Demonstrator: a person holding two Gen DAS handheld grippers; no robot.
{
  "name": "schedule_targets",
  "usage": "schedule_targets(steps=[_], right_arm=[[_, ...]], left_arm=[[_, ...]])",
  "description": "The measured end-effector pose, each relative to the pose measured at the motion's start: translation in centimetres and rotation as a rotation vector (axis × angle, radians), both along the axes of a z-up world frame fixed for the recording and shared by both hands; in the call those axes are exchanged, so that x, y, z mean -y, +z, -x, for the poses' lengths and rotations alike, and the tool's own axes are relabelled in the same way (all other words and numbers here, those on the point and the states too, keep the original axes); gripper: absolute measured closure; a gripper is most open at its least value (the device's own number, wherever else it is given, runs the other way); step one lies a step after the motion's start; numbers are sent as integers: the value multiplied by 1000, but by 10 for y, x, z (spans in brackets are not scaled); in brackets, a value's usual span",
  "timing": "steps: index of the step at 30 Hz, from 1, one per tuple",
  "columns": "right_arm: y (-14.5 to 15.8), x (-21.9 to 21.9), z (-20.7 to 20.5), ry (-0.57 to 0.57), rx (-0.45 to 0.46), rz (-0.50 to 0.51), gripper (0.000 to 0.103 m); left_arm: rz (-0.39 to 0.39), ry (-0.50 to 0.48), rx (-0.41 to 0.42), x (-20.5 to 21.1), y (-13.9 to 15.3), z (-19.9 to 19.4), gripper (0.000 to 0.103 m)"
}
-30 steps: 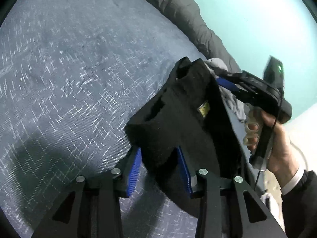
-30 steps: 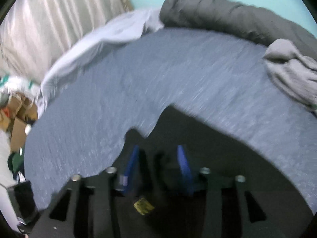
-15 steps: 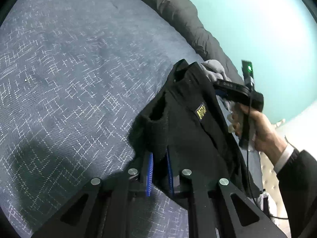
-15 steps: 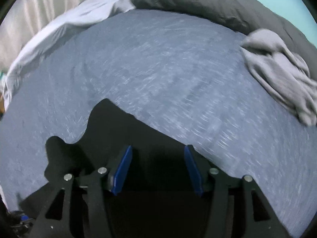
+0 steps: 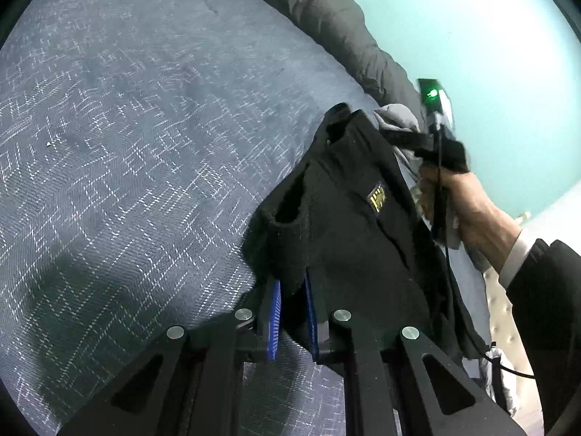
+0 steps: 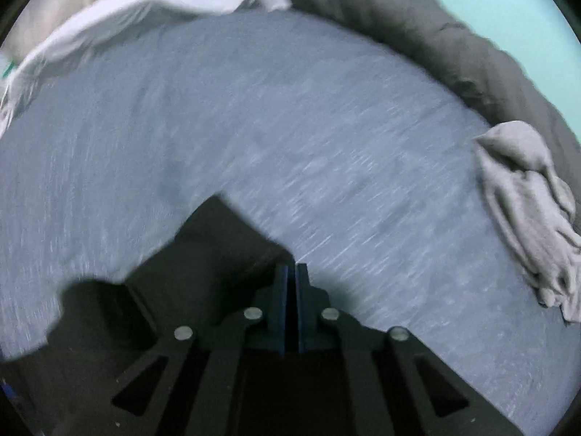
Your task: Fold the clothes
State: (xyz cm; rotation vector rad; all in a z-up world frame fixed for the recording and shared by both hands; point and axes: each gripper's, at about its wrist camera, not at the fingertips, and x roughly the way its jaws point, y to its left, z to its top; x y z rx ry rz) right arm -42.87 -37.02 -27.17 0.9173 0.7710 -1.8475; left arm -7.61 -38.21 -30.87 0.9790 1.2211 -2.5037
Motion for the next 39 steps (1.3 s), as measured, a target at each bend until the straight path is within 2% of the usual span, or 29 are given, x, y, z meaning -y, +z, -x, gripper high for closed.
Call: schedule_targets(steps=[5,16,19,21,23,24,25,26,28,29,34,39], right_arm=[[20,3,13,-63,-58,35,100],[1,22,22,-111,14,24,100],[8,13,29,-152,46,68,99],[22,-1,36,-211,15,114,99],[35,-15,43,-238,55,159,98],[40,-22,45,-232,89,173,97],[42,-27,44,-206,118,170,88],[44,-33,42,-182,119,152,75],[46,-50,38,-144,102,115,59],[44,-62,39,-129,122,105,55],[18,-120,48,-161,143,-20,54],[-6,-163,58,-194,226,-26,54]], left_arm=[[3,1,2,-2,-1,-1,92],[0,3,9,-3,-1,-2,92],[-1,3,16,-3,-1,-1,92],[-1,4,20,-3,-2,-1,92],[-5,5,19,-3,-2,0,92],[-9,7,17,-3,-3,0,92],[-11,6,16,-3,-2,0,92],[-13,6,14,-3,-2,0,92],[-12,6,11,-3,-1,2,92],[-8,5,12,-3,-1,3,92],[-12,10,14,-4,-2,4,92],[-2,11,21,-5,-1,5,92]])
